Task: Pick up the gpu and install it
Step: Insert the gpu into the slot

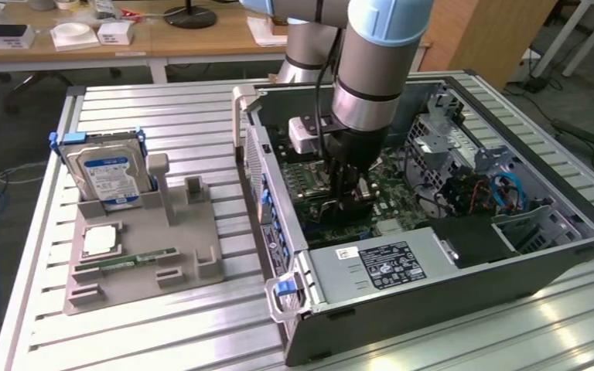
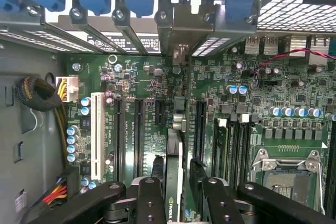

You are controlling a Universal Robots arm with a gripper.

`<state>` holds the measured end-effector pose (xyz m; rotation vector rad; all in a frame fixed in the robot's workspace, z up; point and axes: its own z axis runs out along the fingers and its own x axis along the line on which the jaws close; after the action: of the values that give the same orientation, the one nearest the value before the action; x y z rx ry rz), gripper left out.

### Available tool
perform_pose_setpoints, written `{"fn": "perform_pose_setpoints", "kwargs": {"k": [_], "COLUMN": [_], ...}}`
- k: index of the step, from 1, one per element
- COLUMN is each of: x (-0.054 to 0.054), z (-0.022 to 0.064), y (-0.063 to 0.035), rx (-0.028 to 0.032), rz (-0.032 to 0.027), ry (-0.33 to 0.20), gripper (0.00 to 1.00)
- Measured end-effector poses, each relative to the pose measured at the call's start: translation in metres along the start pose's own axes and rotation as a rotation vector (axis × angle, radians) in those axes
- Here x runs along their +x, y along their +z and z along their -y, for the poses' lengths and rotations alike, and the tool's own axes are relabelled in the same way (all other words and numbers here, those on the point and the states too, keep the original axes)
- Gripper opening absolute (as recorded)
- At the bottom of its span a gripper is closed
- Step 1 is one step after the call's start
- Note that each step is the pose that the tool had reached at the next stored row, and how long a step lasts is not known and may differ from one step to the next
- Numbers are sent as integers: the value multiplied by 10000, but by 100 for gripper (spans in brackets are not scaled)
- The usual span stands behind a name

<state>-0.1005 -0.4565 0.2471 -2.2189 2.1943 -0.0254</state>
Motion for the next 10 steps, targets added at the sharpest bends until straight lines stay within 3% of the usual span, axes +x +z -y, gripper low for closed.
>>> {"fn": "perform_pose_setpoints", "kwargs": {"k": [10], "x": [0], "z": [1], "y": [-96], "rx": [14], "rz": [-1], "ry": [0], "gripper": [34]}}
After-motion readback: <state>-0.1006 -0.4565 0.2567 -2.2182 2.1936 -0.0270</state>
